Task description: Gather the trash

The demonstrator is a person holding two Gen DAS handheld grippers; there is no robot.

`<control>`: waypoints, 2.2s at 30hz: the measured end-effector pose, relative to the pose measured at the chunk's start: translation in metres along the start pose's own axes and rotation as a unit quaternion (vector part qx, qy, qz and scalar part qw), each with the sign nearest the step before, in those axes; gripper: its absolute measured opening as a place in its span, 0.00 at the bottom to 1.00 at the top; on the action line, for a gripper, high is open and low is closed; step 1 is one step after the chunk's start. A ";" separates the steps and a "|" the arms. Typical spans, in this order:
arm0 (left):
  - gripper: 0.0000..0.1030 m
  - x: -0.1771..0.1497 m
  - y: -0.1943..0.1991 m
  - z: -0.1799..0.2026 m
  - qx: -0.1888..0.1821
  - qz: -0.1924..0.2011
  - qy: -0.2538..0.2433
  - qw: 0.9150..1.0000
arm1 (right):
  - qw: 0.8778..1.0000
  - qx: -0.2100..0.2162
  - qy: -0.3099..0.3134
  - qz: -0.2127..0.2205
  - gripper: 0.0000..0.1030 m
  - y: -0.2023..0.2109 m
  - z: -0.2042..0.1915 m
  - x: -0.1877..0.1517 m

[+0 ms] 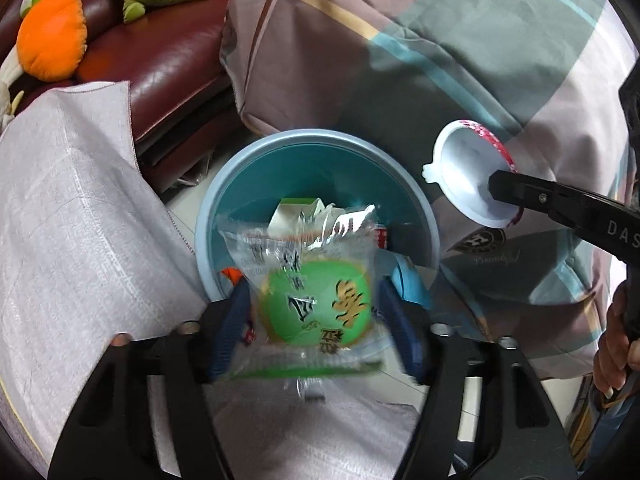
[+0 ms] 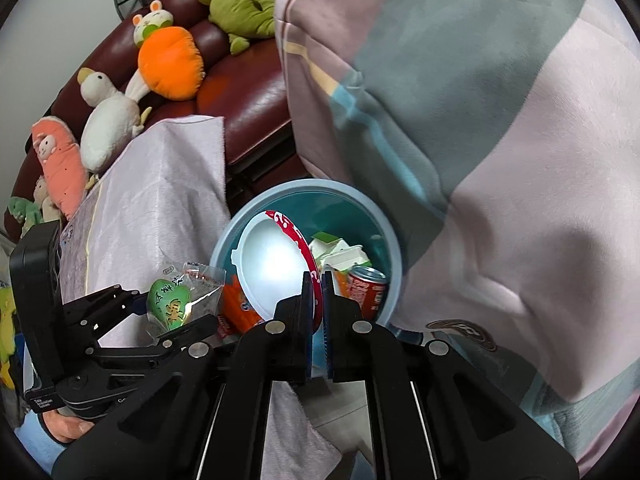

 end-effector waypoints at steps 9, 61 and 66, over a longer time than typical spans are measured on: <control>0.88 0.004 0.007 -0.013 0.020 0.018 0.008 1.000 | 1.000 -0.003 0.000 -0.010 0.04 -0.010 0.007 0.003; 0.96 -0.069 0.145 -0.090 0.065 0.118 0.107 0.985 | 0.993 -0.011 0.115 -0.028 0.90 0.033 -0.114 -0.025; 0.96 -0.085 0.164 -0.090 0.068 0.134 0.111 0.982 | 0.991 -0.024 0.133 -0.017 0.90 0.053 -0.124 -0.038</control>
Point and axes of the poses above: each gripper's, at about its wrist camera, not at the fingertips, and y roughly against the way its jaws point, z to its right, x to its top, the point moved 8 cm from there along -y, roughly the way its jaws point, and after that the axes turned 14 degrees about y, right-handed, at the moved point
